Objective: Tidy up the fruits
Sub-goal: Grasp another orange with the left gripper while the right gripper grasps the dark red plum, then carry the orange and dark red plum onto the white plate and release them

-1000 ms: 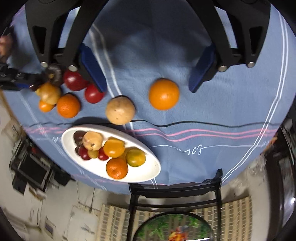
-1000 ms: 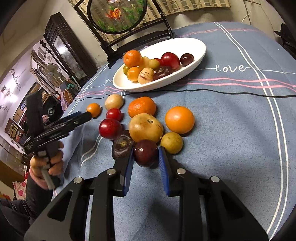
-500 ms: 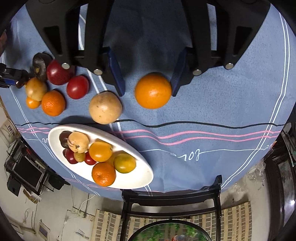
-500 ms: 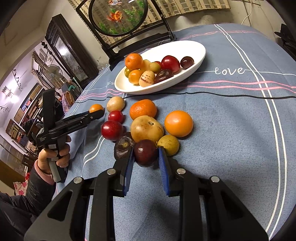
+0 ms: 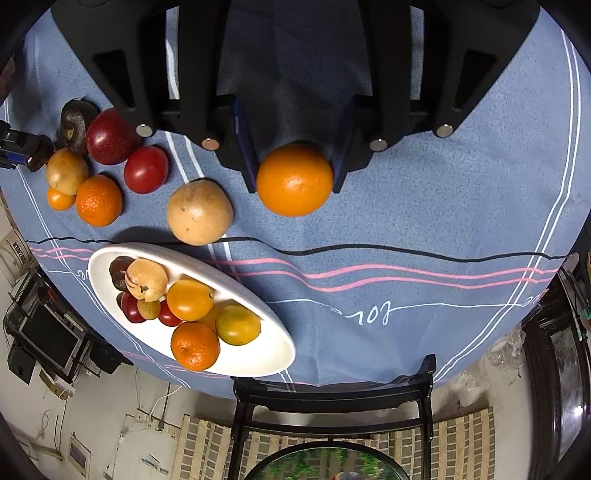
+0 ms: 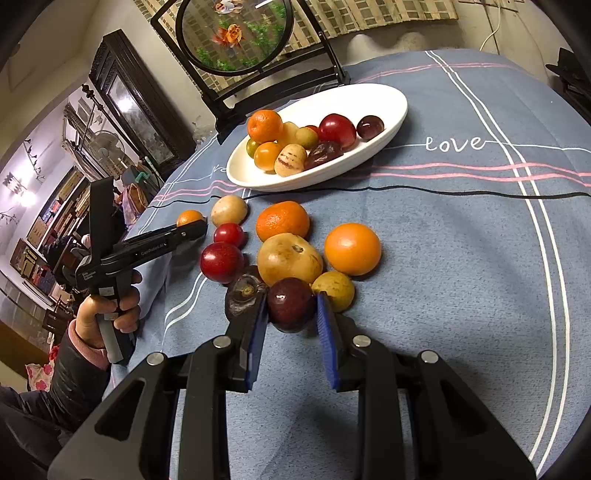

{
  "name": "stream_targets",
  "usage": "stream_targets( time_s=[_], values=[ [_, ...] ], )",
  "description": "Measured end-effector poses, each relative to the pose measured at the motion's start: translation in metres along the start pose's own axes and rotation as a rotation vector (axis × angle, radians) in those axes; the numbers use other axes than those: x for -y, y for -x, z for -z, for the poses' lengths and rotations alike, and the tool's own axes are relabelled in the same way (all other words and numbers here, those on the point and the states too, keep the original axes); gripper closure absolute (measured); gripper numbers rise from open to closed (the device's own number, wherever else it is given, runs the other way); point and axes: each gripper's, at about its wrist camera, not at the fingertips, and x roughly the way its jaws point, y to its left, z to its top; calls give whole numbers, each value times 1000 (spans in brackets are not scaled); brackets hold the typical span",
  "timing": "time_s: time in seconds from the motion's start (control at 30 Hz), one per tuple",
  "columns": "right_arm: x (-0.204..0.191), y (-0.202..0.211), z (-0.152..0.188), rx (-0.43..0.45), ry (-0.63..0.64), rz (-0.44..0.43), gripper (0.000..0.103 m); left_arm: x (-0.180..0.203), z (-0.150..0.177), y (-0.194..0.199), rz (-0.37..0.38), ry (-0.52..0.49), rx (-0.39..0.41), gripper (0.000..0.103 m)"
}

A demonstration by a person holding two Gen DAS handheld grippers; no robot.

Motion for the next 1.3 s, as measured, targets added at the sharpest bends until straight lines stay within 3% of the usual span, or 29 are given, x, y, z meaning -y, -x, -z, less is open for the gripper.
stream_targets(
  time_s=[0.27, 0.43, 0.57, 0.67, 0.8, 0.97, 1.07, 1.27, 1.3],
  values=[
    [-7, 2, 0, 33, 47, 39, 75, 16, 6, 22, 59, -15, 58, 64],
    [-20, 15, -4, 117, 102, -7, 75, 29, 4, 43, 116, -20, 118, 64],
    [-28, 21, -24, 193, 122, -9, 75, 44, -18, 54, 183, -22, 156, 64],
    [-26, 20, -50, 249, 117, 8, 75, 57, -40, 53, 191, -41, 180, 64],
    [-13, 4, -90, 293, 91, 55, 75, 72, -78, 37, 244, -44, 179, 64],
    [5, -34, -124, 256, 68, 108, 75, 92, -121, -2, 218, -66, 137, 64],
    [12, -52, -135, 240, 83, 179, 75, 104, -142, -27, 200, -85, 102, 64],
    [18, -71, -144, 211, 116, 185, 74, 122, -160, -67, 170, -106, 46, 63],
    [17, -71, -143, 206, 120, 194, 70, 122, -160, -69, 154, -107, 41, 55]
  ],
)
